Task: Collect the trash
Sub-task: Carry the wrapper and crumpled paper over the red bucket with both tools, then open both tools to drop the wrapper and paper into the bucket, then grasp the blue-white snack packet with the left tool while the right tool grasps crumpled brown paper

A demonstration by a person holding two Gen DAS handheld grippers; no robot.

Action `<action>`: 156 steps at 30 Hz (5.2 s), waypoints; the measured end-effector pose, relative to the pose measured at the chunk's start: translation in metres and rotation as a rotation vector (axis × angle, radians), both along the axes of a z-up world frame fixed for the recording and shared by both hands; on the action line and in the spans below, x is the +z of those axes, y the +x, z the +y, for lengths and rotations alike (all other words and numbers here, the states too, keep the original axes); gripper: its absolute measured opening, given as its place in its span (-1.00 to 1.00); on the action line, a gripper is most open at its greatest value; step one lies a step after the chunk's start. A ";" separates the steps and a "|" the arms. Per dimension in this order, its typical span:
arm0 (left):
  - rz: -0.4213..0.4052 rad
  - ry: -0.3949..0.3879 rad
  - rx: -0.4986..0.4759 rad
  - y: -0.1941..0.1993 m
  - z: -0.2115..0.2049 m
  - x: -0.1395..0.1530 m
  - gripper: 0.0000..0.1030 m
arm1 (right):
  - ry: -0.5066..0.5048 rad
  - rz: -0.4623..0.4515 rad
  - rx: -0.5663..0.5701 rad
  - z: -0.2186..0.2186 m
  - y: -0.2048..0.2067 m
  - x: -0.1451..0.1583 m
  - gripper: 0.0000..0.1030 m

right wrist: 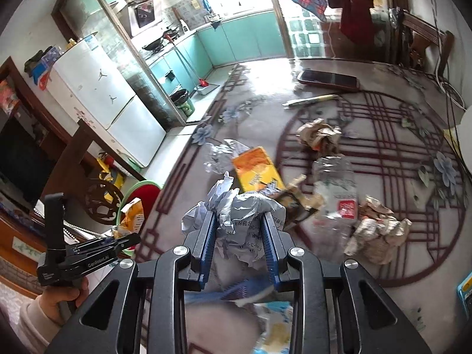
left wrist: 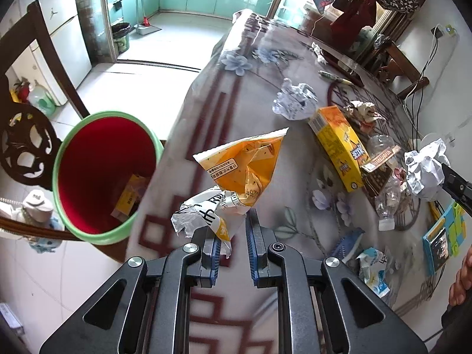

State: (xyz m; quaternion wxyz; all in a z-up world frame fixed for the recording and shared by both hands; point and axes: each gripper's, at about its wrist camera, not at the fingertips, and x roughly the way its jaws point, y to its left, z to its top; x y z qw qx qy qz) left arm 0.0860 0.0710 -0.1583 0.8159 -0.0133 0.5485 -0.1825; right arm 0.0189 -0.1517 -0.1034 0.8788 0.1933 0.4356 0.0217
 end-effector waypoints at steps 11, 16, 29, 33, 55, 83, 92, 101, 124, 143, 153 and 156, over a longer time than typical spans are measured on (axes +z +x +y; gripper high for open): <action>0.008 0.003 0.051 0.025 0.056 -0.006 -0.71 | -0.008 -0.020 0.087 0.068 0.046 0.004 -0.46; 0.023 0.022 0.093 0.038 0.085 -0.017 -0.71 | -0.011 -0.025 0.125 0.098 0.062 0.005 -0.46; 0.037 0.015 0.152 0.067 0.124 -0.030 -0.71 | -0.022 -0.044 0.262 0.171 0.107 0.007 -0.46; 0.049 0.023 0.162 0.072 0.132 -0.036 -0.71 | -0.013 -0.056 0.304 0.191 0.120 0.005 -0.46; 0.097 0.061 0.230 0.094 0.167 -0.065 -0.71 | 0.001 0.006 0.460 0.266 0.176 -0.035 -0.44; -0.019 0.159 0.255 0.083 0.162 -0.040 0.19 | 0.012 -0.018 0.447 0.259 0.179 -0.038 -0.15; -0.062 0.158 0.237 0.063 0.142 -0.021 0.19 | -0.026 -0.057 0.407 0.208 0.135 -0.012 -0.15; -0.073 0.153 0.163 0.029 0.096 -0.014 0.19 | -0.066 0.005 0.264 0.092 0.056 -0.005 -0.15; 0.063 0.003 -0.415 -0.086 -0.161 -0.032 0.20 | -0.076 0.218 -0.041 -0.102 -0.086 -0.083 -0.15; -0.078 0.212 -0.497 -0.116 -0.213 -0.054 -0.85 | -0.136 0.190 -0.010 -0.133 -0.030 -0.086 -0.11; -0.041 0.186 -0.331 -0.102 -0.153 -0.033 -0.93 | -0.079 0.232 -0.010 -0.141 -0.015 -0.122 -0.57; -0.040 0.172 -0.279 -0.093 -0.138 -0.028 -0.93 | -0.079 0.216 -0.026 -0.142 -0.019 -0.115 -0.58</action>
